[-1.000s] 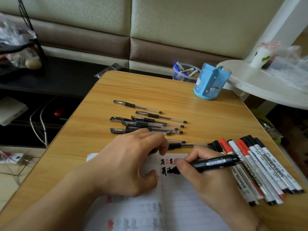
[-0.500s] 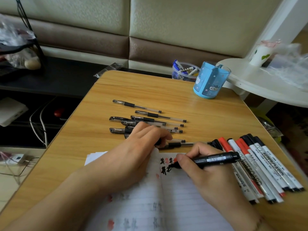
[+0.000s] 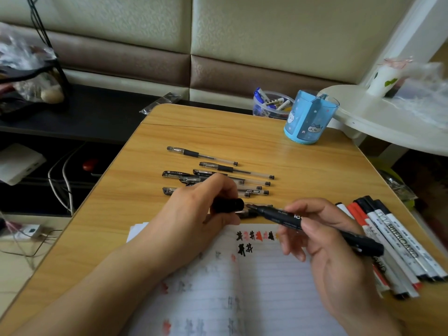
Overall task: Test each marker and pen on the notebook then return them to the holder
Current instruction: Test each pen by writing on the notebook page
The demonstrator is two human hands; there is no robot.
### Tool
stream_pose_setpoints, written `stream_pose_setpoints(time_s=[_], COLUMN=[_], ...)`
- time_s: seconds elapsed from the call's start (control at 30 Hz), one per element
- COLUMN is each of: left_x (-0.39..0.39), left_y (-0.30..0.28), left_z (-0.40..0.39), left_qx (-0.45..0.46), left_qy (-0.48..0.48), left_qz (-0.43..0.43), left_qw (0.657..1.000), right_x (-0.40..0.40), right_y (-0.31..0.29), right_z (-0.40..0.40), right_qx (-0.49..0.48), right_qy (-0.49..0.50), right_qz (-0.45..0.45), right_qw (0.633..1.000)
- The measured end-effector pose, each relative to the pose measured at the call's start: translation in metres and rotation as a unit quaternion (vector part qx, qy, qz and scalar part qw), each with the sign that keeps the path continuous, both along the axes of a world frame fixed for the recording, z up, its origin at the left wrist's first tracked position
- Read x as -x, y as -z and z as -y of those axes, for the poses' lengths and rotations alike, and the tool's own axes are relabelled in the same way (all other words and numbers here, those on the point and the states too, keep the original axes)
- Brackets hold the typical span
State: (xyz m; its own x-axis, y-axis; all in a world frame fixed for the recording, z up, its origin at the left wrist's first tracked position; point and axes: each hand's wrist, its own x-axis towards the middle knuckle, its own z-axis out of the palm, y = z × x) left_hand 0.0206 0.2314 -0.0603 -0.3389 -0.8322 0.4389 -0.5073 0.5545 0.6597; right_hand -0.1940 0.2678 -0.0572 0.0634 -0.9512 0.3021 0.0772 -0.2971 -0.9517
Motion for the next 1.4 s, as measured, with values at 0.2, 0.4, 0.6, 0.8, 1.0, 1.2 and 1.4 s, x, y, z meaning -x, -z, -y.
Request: stream_pose_setpoints(time_s=[0.2, 0.4, 0.6, 0.8, 1.0, 1.2, 1.4], left_x=[0.002, 0.002, 0.003, 0.005, 0.006, 0.009, 0.002], left_y=[-0.002, -0.005, -0.01, -0.013, -0.01, 0.009, 0.016], left_z=[-0.001, -0.002, -0.008, -0.012, -0.009, -0.003, 0.008], left_qx=[0.041, 0.075, 0.069, 0.029, 0.032, 0.029, 0.038], left_qy=[0.03, 0.089, 0.103, 0.13, 0.137, 0.017, -0.125], left_qz=[-0.005, 0.002, -0.019, -0.024, -0.034, 0.103, 0.115], left_qw=[0.999, 0.993, 0.992, 0.991, 0.989, 0.994, 0.985], right_x=[-0.003, -0.008, -0.011, -0.008, -0.007, 0.037, 0.131], right_y=[-0.001, -0.006, -0.01, -0.01, -0.018, -0.042, -0.034], right_z=[-0.001, -0.003, -0.007, -0.01, -0.012, -0.02, -0.021], right_qx=[0.001, -0.009, -0.001, 0.045, 0.091, 0.129, 0.077], right_qy=[0.003, -0.024, -0.041, -0.048, -0.029, 0.065, 0.114], right_qz=[-0.031, -0.031, -0.019, -0.07, -0.145, -0.253, -0.623], right_qw=[1.0, 0.999, 0.999, 0.995, 0.985, 0.957, 0.77])
